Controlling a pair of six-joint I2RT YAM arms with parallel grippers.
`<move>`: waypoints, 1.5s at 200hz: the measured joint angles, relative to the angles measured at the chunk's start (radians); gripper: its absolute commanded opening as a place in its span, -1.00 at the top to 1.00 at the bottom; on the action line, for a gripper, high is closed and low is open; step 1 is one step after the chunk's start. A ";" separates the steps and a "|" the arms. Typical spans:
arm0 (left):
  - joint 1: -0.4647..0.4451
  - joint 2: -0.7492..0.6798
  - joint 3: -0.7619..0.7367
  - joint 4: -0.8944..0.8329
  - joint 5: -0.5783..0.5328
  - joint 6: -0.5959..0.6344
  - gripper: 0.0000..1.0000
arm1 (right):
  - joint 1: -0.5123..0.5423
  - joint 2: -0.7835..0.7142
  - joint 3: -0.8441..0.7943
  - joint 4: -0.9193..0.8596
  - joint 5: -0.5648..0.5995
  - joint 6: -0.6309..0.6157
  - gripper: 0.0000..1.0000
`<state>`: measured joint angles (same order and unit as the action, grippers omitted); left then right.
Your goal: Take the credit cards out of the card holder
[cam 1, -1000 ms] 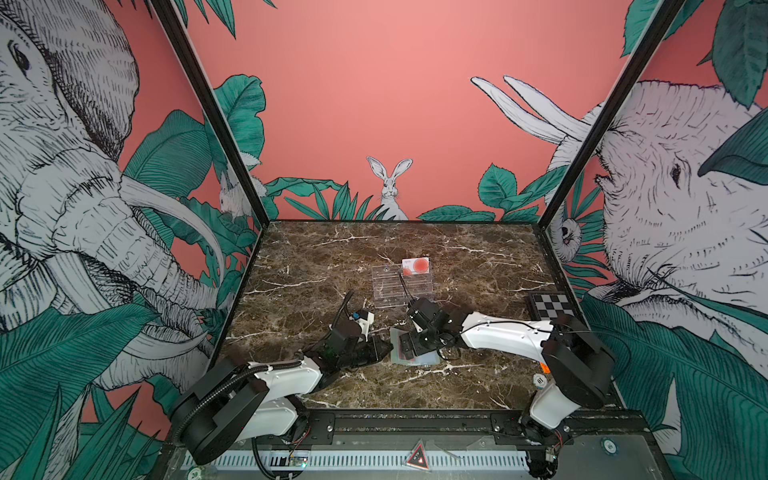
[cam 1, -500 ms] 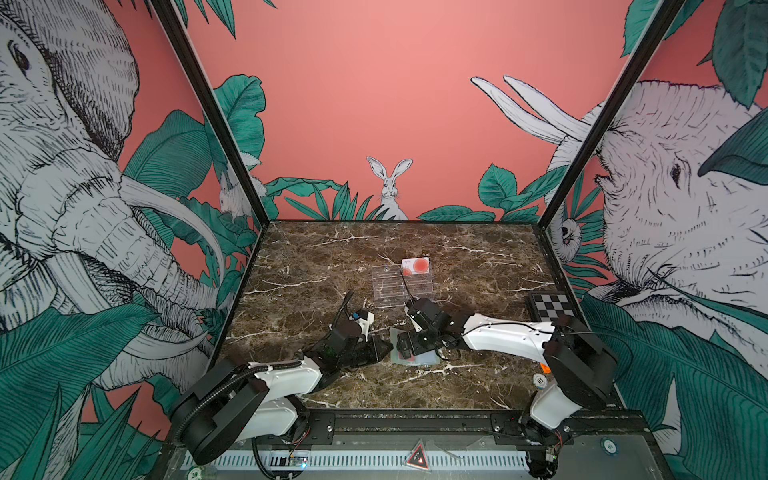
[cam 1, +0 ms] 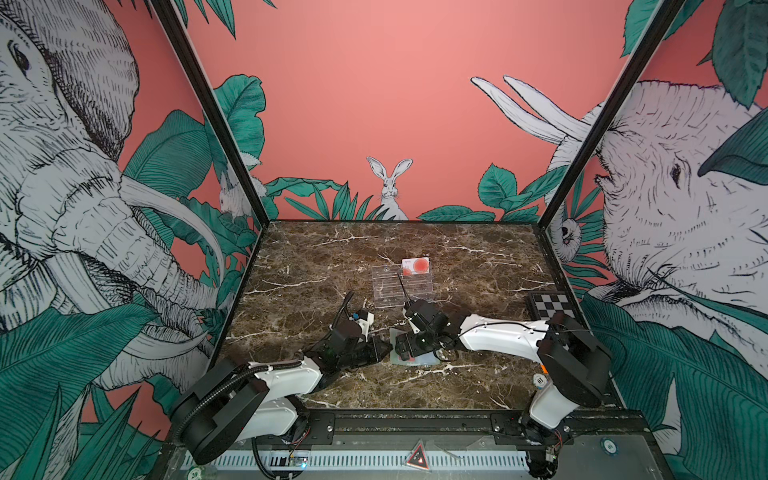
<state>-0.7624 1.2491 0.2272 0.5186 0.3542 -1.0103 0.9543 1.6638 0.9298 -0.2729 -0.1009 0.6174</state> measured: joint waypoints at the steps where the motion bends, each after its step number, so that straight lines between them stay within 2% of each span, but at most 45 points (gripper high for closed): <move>1: 0.000 0.000 0.000 0.000 0.000 0.000 1.00 | 0.000 0.000 0.000 0.000 0.000 0.000 -0.86; 176: -0.003 -0.007 -0.008 0.000 -0.004 0.001 1.00 | 0.015 -0.018 0.005 -0.039 0.070 -0.001 -0.65; 300: -0.003 -0.007 -0.008 0.001 -0.006 0.002 1.00 | 0.005 -0.094 0.004 -0.122 0.177 -0.006 -0.64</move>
<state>-0.7654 1.2419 0.2195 0.5198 0.3481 -1.0088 0.9596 1.5696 0.9340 -0.3946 0.0761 0.6117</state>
